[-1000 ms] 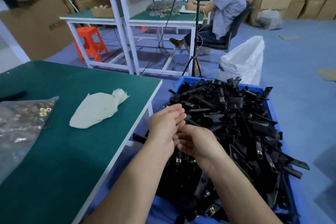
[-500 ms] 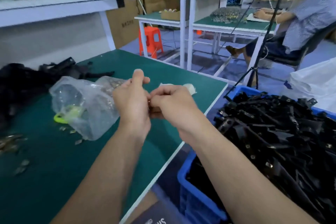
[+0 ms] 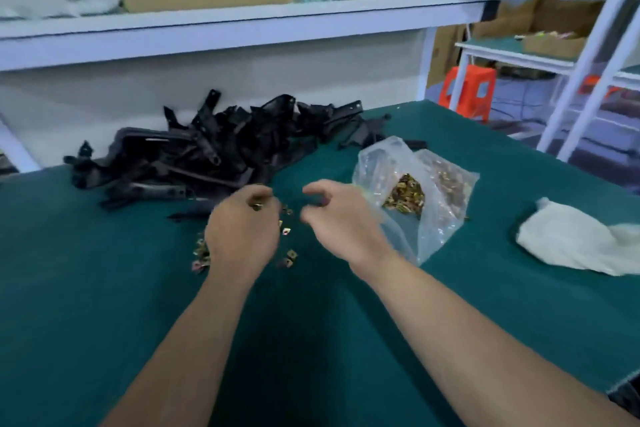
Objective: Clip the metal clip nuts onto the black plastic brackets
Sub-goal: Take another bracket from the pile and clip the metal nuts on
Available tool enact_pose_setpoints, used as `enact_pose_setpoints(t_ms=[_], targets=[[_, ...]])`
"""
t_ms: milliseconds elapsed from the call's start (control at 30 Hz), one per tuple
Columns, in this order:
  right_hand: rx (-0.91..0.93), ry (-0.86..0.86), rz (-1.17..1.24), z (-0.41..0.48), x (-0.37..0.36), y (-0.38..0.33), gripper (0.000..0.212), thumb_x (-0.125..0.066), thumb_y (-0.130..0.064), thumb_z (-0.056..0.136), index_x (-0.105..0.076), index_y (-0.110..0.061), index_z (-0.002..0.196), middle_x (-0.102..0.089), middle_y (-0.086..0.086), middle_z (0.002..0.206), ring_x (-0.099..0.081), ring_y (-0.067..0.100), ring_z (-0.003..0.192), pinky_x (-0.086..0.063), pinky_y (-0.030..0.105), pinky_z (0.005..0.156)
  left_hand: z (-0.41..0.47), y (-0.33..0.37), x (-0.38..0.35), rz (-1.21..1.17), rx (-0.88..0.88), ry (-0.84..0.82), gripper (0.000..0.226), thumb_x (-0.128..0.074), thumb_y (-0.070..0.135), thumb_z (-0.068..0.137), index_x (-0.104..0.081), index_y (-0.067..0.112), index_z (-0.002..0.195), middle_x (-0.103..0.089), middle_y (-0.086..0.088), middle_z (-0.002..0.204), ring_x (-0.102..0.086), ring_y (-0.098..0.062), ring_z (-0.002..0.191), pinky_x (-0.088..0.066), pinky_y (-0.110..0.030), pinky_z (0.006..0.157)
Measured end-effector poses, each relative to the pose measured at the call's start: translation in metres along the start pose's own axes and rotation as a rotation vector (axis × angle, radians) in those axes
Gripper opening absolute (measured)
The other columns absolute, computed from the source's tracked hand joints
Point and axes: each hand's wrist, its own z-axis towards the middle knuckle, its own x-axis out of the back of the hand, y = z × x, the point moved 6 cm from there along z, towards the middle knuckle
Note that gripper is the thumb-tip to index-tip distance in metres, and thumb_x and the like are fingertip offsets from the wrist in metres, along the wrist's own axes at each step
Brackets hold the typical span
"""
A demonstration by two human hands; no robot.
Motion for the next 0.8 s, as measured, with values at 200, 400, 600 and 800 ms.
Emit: enact_pose_setpoints(t_ms=[200, 400, 600, 800], targets=[[-0.029, -0.121, -0.188, 0.055, -0.044, 0.010, 0.068, -0.062, -0.035, 0.088, -0.037, -0.038, 0.151, -0.060, -0.007, 0.091, -0.051, 0.004, 0.060, -0.041, 0.021, 0.058, 0.014, -0.077, -0.014, 0.591, -0.194, -0.240, 0.070, -0.045, 0.056, 0.102, -0.027, 0.021, 0.160, -0.024, -0.004, 0.168, -0.017, -0.024, 0.156, -0.016, -0.038, 0.127], [-0.039, -0.140, -0.221, 0.117, -0.086, -0.006, 0.070, -0.061, -0.027, 0.096, -0.027, -0.036, 0.157, -0.068, -0.002, 0.089, -0.058, 0.004, 0.053, -0.041, 0.023, 0.046, 0.025, -0.071, -0.047, 0.471, -0.304, -0.341, 0.070, -0.034, 0.059, 0.101, -0.022, 0.027, 0.161, -0.021, 0.002, 0.170, -0.015, -0.017, 0.156, -0.012, -0.039, 0.128], [-0.067, -0.002, -0.359, 0.165, -0.109, -0.011, 0.031, -0.065, -0.020, 0.098, -0.053, -0.017, 0.127, -0.063, 0.004, 0.106, -0.053, 0.011, 0.077, -0.039, 0.028, 0.056, 0.033, -0.064, -0.042, 0.299, -0.310, -0.261, 0.044, -0.051, 0.049, 0.096, -0.056, 0.034, 0.137, -0.053, 0.014, 0.143, -0.046, -0.012, 0.133, -0.033, -0.035, 0.115], [0.111, 0.253, -0.295, 0.166, -0.084, -0.019, 0.016, -0.060, -0.018, 0.095, -0.053, -0.028, 0.105, -0.059, -0.005, 0.101, -0.056, 0.013, 0.080, -0.038, 0.028, 0.061, 0.032, -0.059, -0.037, 0.237, -0.324, -0.227, 0.010, -0.051, 0.039, 0.097, -0.051, 0.033, 0.104, -0.053, 0.017, 0.107, -0.049, -0.009, 0.103, -0.037, -0.028, 0.100]])
